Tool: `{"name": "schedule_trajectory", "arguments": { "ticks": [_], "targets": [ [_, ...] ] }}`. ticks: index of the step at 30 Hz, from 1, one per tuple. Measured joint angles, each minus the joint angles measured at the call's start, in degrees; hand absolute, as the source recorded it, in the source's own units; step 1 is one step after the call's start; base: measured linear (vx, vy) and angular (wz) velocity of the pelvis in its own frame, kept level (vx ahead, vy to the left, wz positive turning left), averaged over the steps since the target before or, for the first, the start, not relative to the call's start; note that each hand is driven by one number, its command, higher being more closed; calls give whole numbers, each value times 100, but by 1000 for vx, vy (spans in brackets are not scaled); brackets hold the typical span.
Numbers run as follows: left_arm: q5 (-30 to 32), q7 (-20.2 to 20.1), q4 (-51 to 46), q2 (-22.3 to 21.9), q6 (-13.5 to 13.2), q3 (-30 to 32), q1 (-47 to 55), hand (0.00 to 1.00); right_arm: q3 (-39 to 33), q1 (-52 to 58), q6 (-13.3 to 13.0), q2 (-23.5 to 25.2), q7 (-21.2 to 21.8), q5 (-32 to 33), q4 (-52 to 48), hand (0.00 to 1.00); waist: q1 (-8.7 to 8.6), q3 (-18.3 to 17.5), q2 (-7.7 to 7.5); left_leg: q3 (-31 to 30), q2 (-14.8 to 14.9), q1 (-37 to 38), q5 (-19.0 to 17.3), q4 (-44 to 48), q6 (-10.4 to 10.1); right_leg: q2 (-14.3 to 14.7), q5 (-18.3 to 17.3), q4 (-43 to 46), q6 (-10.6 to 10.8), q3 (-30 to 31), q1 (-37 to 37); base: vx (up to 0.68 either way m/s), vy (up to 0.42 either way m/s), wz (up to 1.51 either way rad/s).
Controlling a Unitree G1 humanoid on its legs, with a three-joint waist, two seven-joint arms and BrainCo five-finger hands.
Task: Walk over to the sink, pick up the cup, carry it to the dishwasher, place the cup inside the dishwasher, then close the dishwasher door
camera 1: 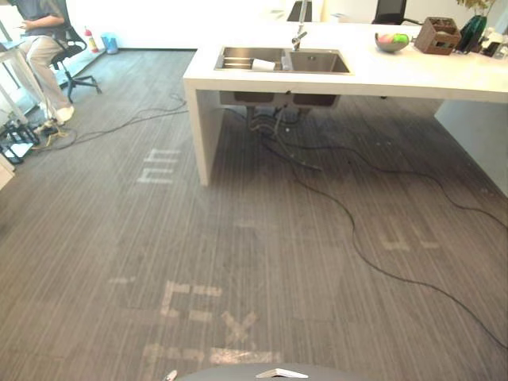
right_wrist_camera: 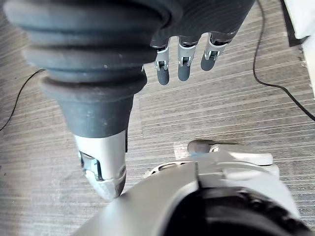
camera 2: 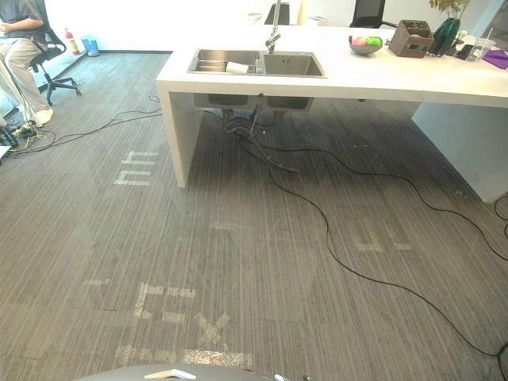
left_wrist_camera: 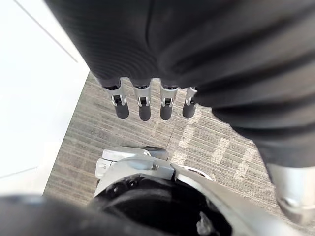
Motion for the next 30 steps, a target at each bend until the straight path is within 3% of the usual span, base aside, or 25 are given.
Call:
{"name": "schedule_trajectory", "arguments": {
  "ticks": [5, 14, 21, 30],
  "targets": [
    [-6, -7, -5, 28, -273, -180, -20, 0, 230, -119, -102, -59, 200, 56, 1, 0, 11, 1, 2, -1, 0, -8, 9, -4, -2, -4, -2, -21, 1, -21, -3, -65, -8, 1],
    [340, 176, -8, 50, -613, -402, -18, 0, 604, -108, -319, -183, 1002, 690, 14, 0, -43, 6, -6, -9, -33, -17, 2, -6, -11, -38, -7, -39, 6, -28, -11, -41, 3, 0],
    [334, 125, -11, 139, -1008, -645, -8, 0, 841, -103, -522, -208, 1165, 1119, 15, 0, -77, 38, -60, 4, -51, -5, 5, -4, 16, -56, 11, -38, -15, -27, -6, 0, 0, 0],
    [522, 279, -83, 191, -1468, -851, -13, 0, 900, -104, -513, -210, 1299, 1423, -11, 0, -105, 125, -72, 14, -48, 84, -6, -5, -1, -56, 27, -39, -22, -21, 82, 0, 0, 0]
  ]
}}
